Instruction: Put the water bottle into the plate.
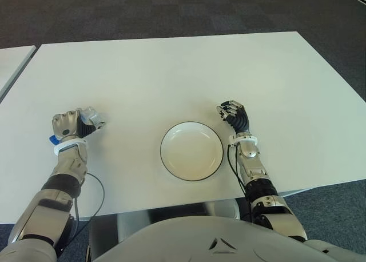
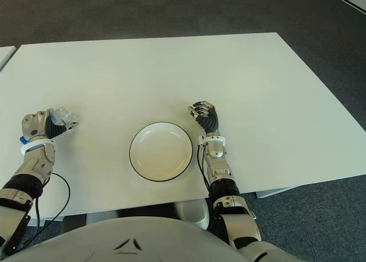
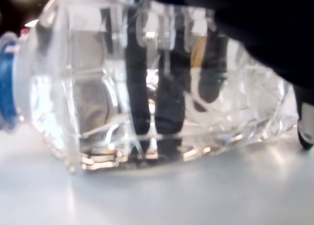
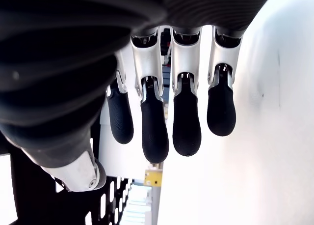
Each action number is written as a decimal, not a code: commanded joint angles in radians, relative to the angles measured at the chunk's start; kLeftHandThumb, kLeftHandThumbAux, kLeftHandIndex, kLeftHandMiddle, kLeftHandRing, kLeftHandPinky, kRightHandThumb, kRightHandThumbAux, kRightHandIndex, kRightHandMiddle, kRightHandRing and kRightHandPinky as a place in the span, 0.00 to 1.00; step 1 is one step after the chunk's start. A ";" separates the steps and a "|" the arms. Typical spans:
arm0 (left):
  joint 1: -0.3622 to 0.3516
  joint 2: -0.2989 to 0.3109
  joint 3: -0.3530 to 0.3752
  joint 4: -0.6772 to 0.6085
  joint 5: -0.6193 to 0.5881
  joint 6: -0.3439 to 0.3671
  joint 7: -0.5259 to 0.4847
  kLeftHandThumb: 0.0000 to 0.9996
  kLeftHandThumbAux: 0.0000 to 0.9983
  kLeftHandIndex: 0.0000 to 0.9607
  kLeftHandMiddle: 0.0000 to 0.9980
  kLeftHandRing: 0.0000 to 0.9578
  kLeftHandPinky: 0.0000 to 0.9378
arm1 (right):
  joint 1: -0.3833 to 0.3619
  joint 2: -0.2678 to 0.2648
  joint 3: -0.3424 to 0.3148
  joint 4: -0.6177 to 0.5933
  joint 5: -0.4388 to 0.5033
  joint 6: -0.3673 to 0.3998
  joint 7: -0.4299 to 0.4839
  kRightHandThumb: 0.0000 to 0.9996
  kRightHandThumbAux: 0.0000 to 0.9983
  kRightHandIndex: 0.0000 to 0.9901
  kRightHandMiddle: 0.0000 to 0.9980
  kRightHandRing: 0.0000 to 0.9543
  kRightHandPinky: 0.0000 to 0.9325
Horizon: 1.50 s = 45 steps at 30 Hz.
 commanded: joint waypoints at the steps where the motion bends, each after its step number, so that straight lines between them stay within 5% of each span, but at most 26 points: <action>1: 0.079 -0.083 -0.027 0.145 -0.051 -0.115 -0.010 0.95 0.65 0.40 0.51 0.56 0.81 | 0.003 0.001 -0.005 0.013 0.009 -0.008 0.002 0.71 0.73 0.44 0.61 0.66 0.69; 17: 0.045 -0.093 -0.007 0.256 -0.072 -0.260 0.108 0.95 0.65 0.40 0.50 0.54 0.82 | 0.001 0.002 -0.008 0.017 0.007 -0.006 -0.009 0.71 0.73 0.44 0.60 0.65 0.69; 34: 0.030 -0.095 -0.011 0.261 -0.089 -0.277 0.119 0.95 0.65 0.40 0.50 0.54 0.79 | -0.004 -0.003 -0.012 0.023 0.012 -0.008 -0.001 0.71 0.73 0.44 0.60 0.65 0.69; 45: 0.018 -0.093 -0.017 0.155 -0.088 -0.248 0.111 0.95 0.65 0.40 0.50 0.54 0.78 | -0.007 -0.005 -0.020 0.031 0.015 -0.014 0.007 0.71 0.73 0.44 0.61 0.66 0.69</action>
